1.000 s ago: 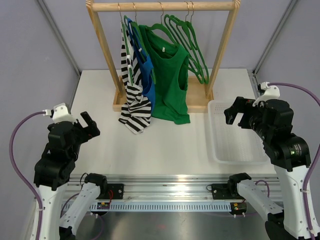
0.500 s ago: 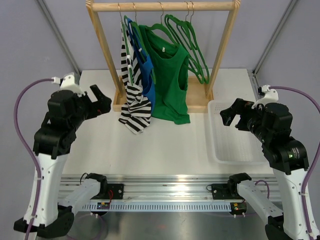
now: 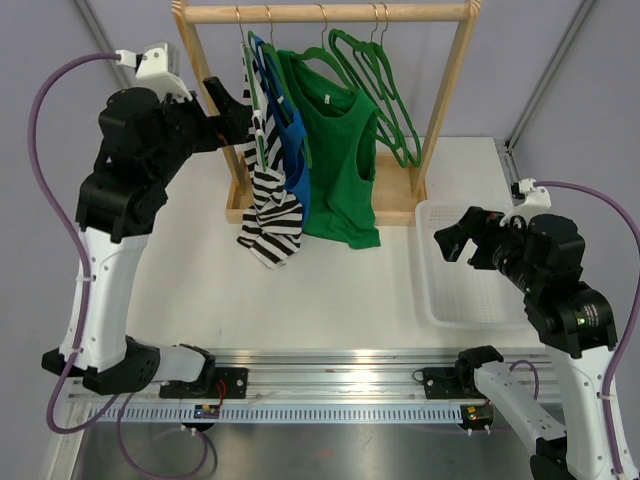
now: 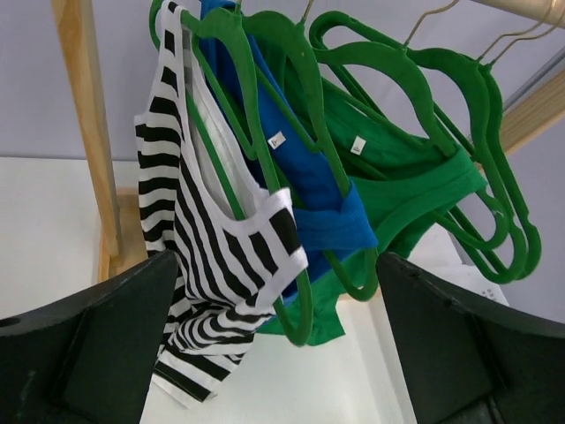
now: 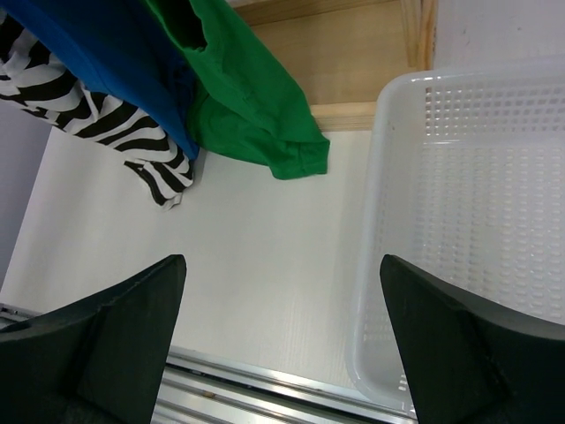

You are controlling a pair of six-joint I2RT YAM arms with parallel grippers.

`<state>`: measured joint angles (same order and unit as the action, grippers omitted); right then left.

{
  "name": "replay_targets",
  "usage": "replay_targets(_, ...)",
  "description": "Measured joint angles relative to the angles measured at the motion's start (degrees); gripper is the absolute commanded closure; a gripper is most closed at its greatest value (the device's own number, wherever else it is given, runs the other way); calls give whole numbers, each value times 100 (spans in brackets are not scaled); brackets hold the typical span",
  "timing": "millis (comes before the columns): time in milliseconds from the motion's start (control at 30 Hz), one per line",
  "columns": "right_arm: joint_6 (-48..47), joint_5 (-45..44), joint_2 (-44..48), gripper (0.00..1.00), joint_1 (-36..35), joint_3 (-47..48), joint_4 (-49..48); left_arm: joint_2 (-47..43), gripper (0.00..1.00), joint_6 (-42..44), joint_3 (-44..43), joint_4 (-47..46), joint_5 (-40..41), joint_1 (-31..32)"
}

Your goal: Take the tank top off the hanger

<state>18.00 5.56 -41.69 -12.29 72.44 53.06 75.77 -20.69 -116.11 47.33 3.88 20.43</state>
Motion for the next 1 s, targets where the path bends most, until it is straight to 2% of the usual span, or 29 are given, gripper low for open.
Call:
replay_targets(133, 4, 227, 116, 3, -2, -35, -7, 527, 5, 229, -96, -413, 264, 70)
replay_targets(300, 28, 498, 238, 5, -2, -101, -2, 1390, 14, 490, -581, -678, 669, 105)
replay_targets(400, 31, 616, 240, 5, -4, -144, -2, 1969, 24, 634, -1154, -686, 966, 116)
replay_targets(500, 31, 680, 249, 5, -4, -203, -2, 2446, 41, 782, -1598, -704, 1296, 122)
replay_targets(667, 28, 767, 282, 6, -4, -299, 9, 2796, 67, 964, -1749, -673, 1604, 127)
replay_targets(733, 26, 767, 284, 6, -4, -306, 11, 2879, 72, 1019, -1808, -664, 1668, 129)
replay_targets(767, 24, 769, 286, 6, -4, -306, 11, 2900, 80, 1038, -1816, -669, 1700, 133)
replay_targets(867, 24, 769, 295, 6, -4, -306, 11, 2907, 91, 1115, -1832, -669, 1797, 168)
replay_targets(900, 24, 769, 295, 6, -4, -308, 11, 2907, 99, 1147, -1851, -671, 1845, 192)
replay_targets(1000, 24, 789, 295, 6, -4, -337, 9, 2905, 100, 1233, -1875, -664, 1961, 280)
